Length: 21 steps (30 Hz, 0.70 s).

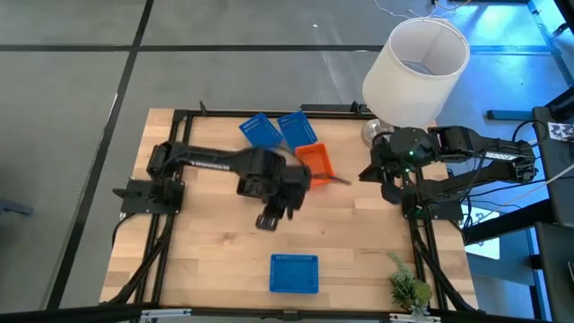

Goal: Stack baskets by color
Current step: Stack the bottom right blue basket bin on top of the left blue basket bin

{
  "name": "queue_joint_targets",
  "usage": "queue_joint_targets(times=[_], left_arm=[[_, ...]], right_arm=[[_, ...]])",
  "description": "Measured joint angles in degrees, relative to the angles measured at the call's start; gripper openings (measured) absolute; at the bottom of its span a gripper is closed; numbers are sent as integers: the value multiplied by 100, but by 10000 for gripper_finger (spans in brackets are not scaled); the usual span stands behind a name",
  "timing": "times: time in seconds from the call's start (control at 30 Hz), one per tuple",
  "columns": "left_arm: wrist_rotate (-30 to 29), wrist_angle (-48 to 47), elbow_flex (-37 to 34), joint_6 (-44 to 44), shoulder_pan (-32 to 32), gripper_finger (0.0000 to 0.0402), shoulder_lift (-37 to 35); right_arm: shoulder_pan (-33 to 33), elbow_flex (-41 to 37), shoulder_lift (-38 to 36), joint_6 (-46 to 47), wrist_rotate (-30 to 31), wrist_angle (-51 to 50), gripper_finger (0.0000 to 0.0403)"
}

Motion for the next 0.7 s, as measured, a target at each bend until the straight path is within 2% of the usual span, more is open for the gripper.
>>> queue_joint_targets(times=[0.13,0.43,0.63,0.7], left_arm=[[-100,235,-65,-30,-423,55,-2],[-138,843,-457,-832,-1265,55,-4],[-594,1124,-688,-1423,-1688,55,-4],[-813,1258,-734,-1627,-1784,55,-4]], right_arm=[[0,0,1,-57,-252,0,48],[90,0,0,-342,-283,-5,47],[151,0,0,-788,-889,-13,7],[151,0,0,-777,-1008,-13,7]])
